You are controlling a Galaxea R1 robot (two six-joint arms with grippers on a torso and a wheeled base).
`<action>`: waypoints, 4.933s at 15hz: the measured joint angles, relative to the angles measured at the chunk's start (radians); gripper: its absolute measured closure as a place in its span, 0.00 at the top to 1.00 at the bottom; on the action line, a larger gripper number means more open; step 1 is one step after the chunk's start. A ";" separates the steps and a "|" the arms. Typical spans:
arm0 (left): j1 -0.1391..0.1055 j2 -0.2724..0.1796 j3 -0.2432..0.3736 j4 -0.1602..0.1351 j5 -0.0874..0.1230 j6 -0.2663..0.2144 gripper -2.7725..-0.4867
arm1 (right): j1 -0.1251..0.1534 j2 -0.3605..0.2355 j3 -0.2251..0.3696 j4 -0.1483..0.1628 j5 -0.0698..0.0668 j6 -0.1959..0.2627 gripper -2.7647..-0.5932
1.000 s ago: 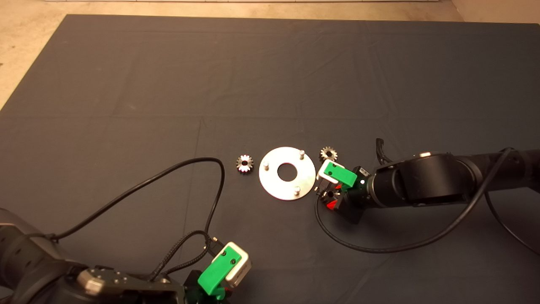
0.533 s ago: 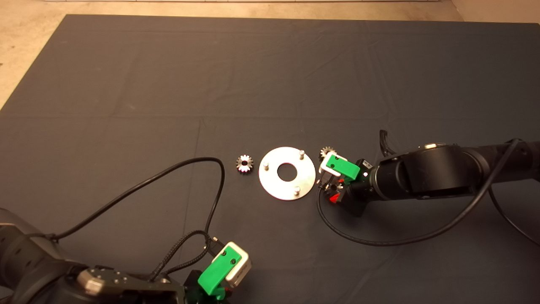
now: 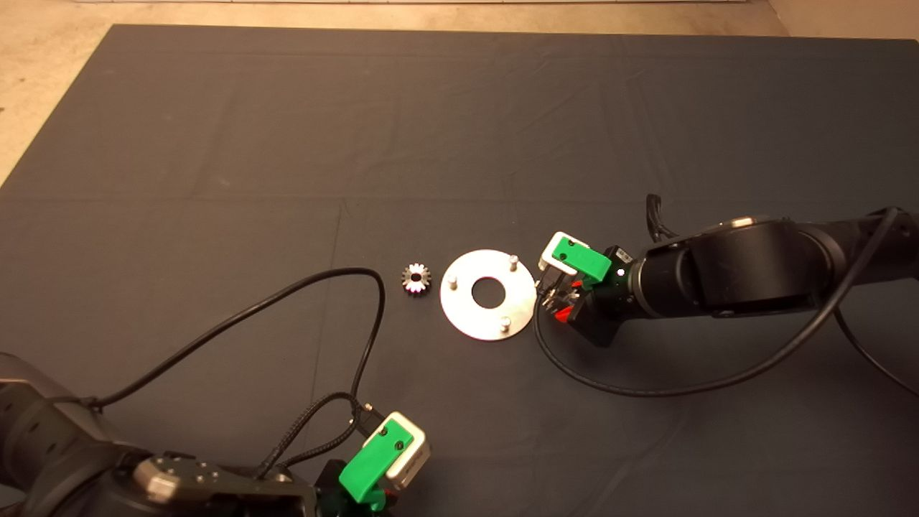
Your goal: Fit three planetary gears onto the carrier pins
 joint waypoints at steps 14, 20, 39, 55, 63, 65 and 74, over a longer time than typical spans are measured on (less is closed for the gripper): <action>-0.008 0.026 0.000 0.000 0.000 -0.001 0.43 | 0.023 0.057 -0.011 0.111 0.076 0.011 0.11; -0.008 0.025 0.000 0.000 0.000 -0.001 0.43 | 0.023 0.124 -0.096 0.112 0.080 0.009 0.11; -0.008 0.022 0.000 0.000 0.000 -0.001 0.43 | 0.022 0.136 -0.116 0.116 0.070 -0.005 0.11; -0.028 0.022 0.000 0.001 -0.008 -0.002 0.43 | 0.020 0.138 -0.122 0.142 0.052 -0.019 0.10; -0.028 0.023 0.000 0.001 -0.010 -0.002 0.43 | 0.020 0.151 -0.122 0.156 0.050 -0.019 0.10; -0.028 0.022 0.000 0.001 -0.010 -0.002 0.43 | 0.020 0.161 -0.124 0.157 0.051 -0.020 0.10; -0.028 0.018 0.000 0.001 -0.011 -0.002 0.43 | 0.021 0.165 -0.130 0.164 0.051 -0.043 0.10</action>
